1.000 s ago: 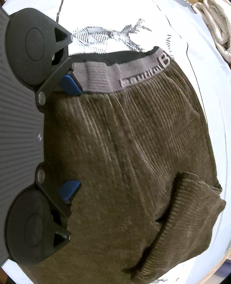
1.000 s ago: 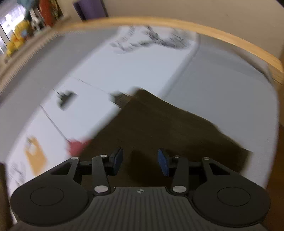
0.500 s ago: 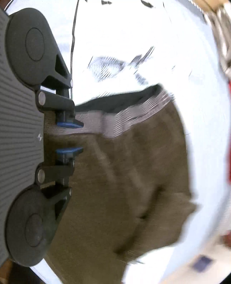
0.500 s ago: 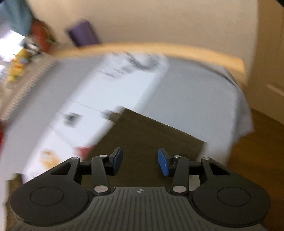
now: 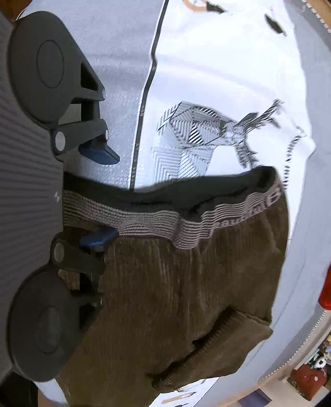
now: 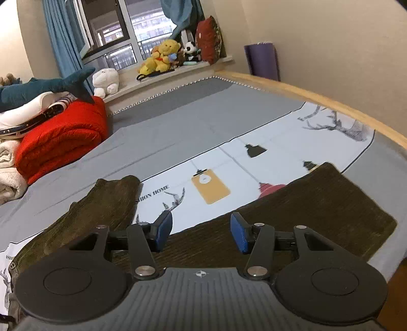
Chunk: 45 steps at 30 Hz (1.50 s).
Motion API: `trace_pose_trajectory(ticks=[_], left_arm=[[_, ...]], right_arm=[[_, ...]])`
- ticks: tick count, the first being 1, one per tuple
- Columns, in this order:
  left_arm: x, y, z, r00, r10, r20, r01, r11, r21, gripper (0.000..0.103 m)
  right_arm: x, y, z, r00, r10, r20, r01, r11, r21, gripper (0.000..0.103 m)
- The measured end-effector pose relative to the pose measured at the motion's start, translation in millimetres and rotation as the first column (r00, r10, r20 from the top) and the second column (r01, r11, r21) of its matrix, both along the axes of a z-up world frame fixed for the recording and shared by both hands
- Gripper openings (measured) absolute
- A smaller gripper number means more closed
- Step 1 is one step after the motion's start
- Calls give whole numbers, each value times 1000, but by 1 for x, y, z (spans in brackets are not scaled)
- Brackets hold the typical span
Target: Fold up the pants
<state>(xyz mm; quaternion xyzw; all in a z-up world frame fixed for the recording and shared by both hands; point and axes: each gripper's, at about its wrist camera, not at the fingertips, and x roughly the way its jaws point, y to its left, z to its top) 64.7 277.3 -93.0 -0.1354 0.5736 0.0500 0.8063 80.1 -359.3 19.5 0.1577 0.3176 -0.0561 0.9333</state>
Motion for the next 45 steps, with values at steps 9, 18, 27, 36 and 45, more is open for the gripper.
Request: trace_pose_trajectory(ticks=[9,18,27,36,45], left_arm=[[19,-19,-19,994,-90,-53,95,992,82,71],[9,-23,-10,991,-135,-21,137,984,113,31],[3,-32,-1,991,-123,-57,131,975,180,41],[3,-54,48,965,-128,227,86,979,187,52],[15,-101,0,945,-321,-68,326,892,313,51]], right_arm=[[12,18,-12,998,14,-69,-14,1000,7,53],[11,14,-15,996,7,-85,-4,999,37,53],[10,18,-16,995,36,-92,-35,999,18,53],[10,12,-20,993,46,-108,-46,999,2,54],[9,15,-19,993,51,-109,-53,999,-14,54]])
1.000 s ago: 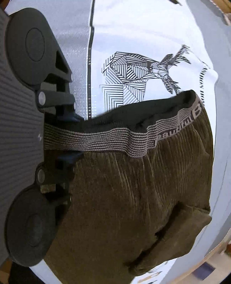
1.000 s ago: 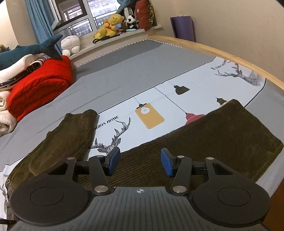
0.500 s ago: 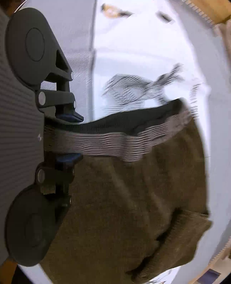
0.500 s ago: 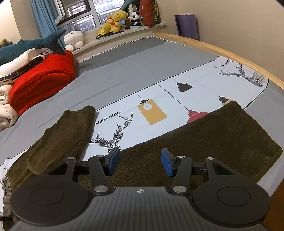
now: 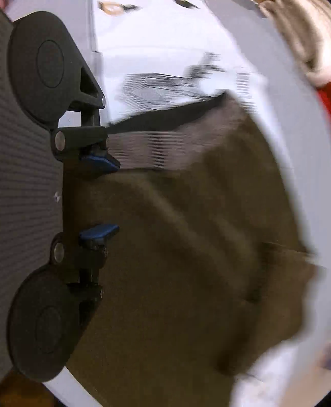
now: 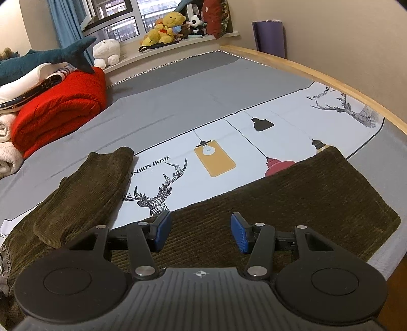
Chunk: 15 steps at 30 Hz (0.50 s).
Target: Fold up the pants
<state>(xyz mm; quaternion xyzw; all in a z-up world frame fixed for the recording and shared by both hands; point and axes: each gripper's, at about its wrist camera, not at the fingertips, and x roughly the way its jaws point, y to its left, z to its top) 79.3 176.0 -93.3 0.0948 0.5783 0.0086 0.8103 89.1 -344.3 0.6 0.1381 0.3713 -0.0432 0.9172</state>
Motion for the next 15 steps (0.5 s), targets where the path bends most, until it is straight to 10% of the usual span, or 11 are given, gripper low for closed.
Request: trace_pose_trajectory(ticks=[8,11,13,15], left_arm=[[2,2,28,985,62,162,-63,998,1,52],[-3,0,50,946,57,320,-101,987,124,52],[-10,-5,66,894,30,447,-166,949,269,52],[-15,-8,81,814,-22,580,-287,854,435,52]], right_arm=[[-7,16,31,996,0,84,-9,993,115,54],[-15,26,46,987,22,162,-53,981,189,55],[-18,36,52,978,39,203,-79,978,192,56],[-18,46,54,972,59,226,-104,976,192,56]])
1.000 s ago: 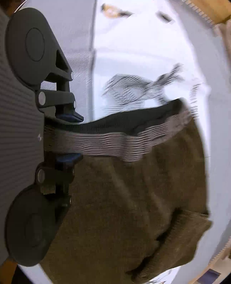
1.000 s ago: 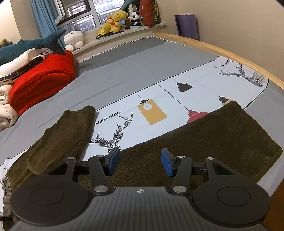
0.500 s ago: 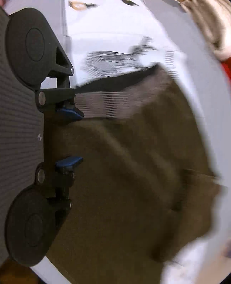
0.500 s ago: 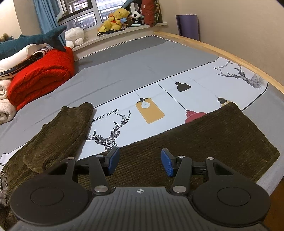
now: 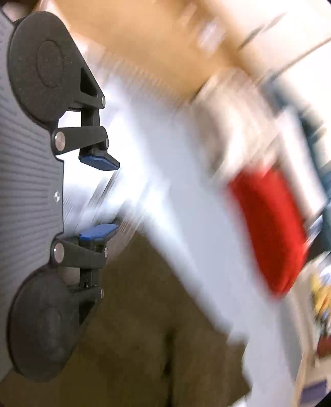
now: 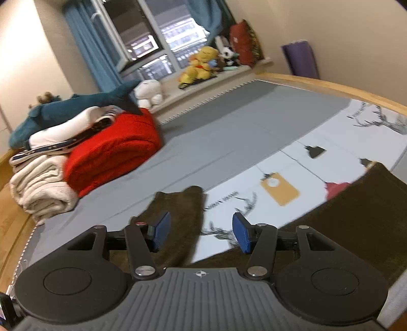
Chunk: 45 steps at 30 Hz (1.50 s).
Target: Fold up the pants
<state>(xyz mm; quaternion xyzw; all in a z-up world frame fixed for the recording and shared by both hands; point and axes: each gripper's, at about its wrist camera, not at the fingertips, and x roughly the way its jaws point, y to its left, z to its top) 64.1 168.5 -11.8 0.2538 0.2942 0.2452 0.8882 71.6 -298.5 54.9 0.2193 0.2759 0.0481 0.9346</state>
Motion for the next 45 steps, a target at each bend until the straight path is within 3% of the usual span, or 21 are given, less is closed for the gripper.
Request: trace_pose_trajectory(ticks=[2,5,8,11,14,16,17,19,20,22,24,27,29,31,32,34,36,37,39,41,45], left_arm=[[-10,-3,17,984,60,166,-90,980,179,52],[-24,-8,32,944,43,328,-152,937,316,52],[-29,-25,31,932,-41,360,-128,892,433,53],[-32,-39,25,918,-139,372,-101,823,558,53],[-28,-48,12,907,-298,296,39,761,648,61],[-33,-41,9,880,-444,169,179,639,748,71],[-36,-35,15,852,-515,92,275,591,758,72],[-44,-19,39,762,-645,-59,454,468,758,72],[-47,-11,51,729,-676,-111,512,430,744,73],[-45,0,89,665,-716,-212,635,393,665,75],[-44,0,117,635,-743,-212,683,412,603,78],[-43,-22,147,632,-769,-96,728,546,414,85],[-39,-44,146,664,-746,50,724,658,207,86],[-34,-64,132,726,-666,169,681,730,-49,86],[-29,-77,125,760,-617,205,648,745,-158,81],[-21,-99,101,831,-506,231,555,731,-398,69],[-10,-115,77,891,-413,188,445,709,-547,39],[-3,-119,62,917,-367,157,383,694,-609,34],[7,-119,45,943,-325,73,286,677,-678,19],[20,-121,38,957,-290,12,212,672,-709,19],[41,-122,28,954,-301,-19,197,669,-717,19]], right_arm=[[2,7,1,1000,24,10,-24,1000,8,56],[3,11,5,999,33,40,-34,999,13,56],[1,9,8,997,20,73,-23,999,39,57],[3,5,9,995,-6,95,-2,997,82,57],[5,3,8,995,-18,98,8,995,96,58],[8,4,8,995,-25,94,17,997,79,58],[9,3,9,995,-23,95,16,997,76,58],[12,2,10,996,-18,93,11,997,77,58],[13,2,11,995,-18,94,11,997,80,58],[15,1,14,995,-16,101,7,997,83,58],[15,1,16,994,-13,109,4,997,79,58],[14,5,17,994,3,111,-8,999,50,58],[13,9,16,994,12,113,-14,1000,14,58],[14,14,9,995,20,94,-18,1000,-21,59],[16,17,5,998,19,61,-17,999,-40,59],[22,21,-2,1000,10,2,-10,999,-34,58],[26,24,-7,1000,27,-14,-27,999,-18,58],[28,28,-10,999,38,-19,-39,998,-41,57],[33,33,-17,997,65,-29,-67,995,-68,43],[40,35,-28,995,84,-53,-86,995,-50,20],[65,39,-48,986,94,-135,-96,995,-7,18]])
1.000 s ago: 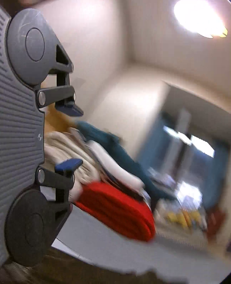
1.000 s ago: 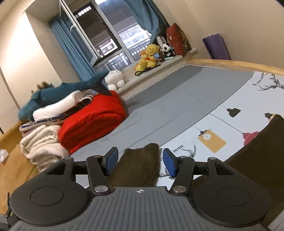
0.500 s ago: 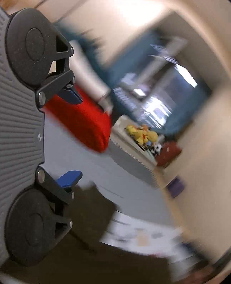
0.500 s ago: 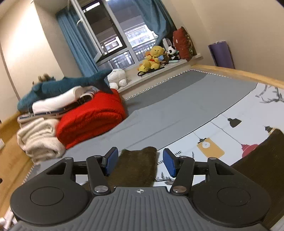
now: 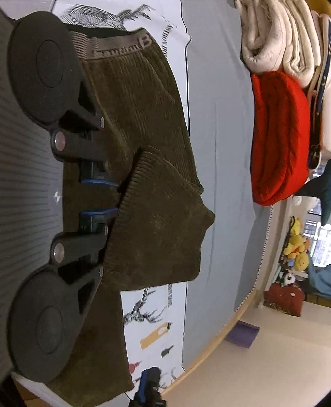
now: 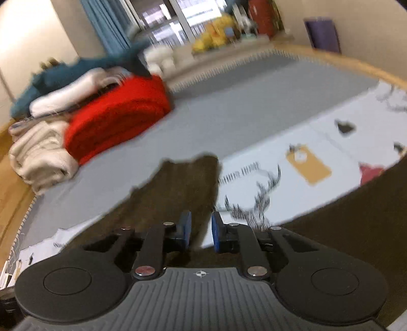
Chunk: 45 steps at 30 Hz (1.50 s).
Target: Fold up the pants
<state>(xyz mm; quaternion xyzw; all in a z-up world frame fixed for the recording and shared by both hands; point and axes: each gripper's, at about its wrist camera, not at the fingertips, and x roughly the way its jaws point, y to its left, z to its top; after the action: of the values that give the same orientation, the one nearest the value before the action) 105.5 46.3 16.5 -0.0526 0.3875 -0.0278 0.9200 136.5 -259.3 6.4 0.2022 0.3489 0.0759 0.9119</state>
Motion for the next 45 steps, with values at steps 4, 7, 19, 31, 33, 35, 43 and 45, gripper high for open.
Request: trace_pose_trajectory(ticks=[4,7,19,31,33,35,43,45], left_arm=[[25,1,-22,997,26,-78,-29,998,-49,19],[29,0,-32,994,24,-109,-29,999,-44,20],[41,-4,-45,987,32,-157,-37,999,-26,30],[42,-4,-39,984,34,-175,-38,999,-15,35],[41,-4,-37,984,36,-172,-39,999,-13,35],[40,-4,-35,984,42,-171,-44,999,-12,35],[38,-11,-25,986,37,-161,-39,999,-6,35],[38,-12,-23,987,39,-157,-39,999,1,36]], right_arm=[[33,8,-17,998,28,-60,-24,997,68,23],[67,12,-37,991,13,-132,3,992,125,38],[167,19,-123,952,-58,-299,105,984,144,54],[176,47,-114,977,84,-198,-59,990,129,8],[173,49,-104,983,90,-158,-70,989,128,7],[170,48,-92,990,95,-105,-80,987,138,7],[139,26,-29,989,-1,147,-31,976,215,6],[131,11,-17,978,-74,196,28,973,227,6]])
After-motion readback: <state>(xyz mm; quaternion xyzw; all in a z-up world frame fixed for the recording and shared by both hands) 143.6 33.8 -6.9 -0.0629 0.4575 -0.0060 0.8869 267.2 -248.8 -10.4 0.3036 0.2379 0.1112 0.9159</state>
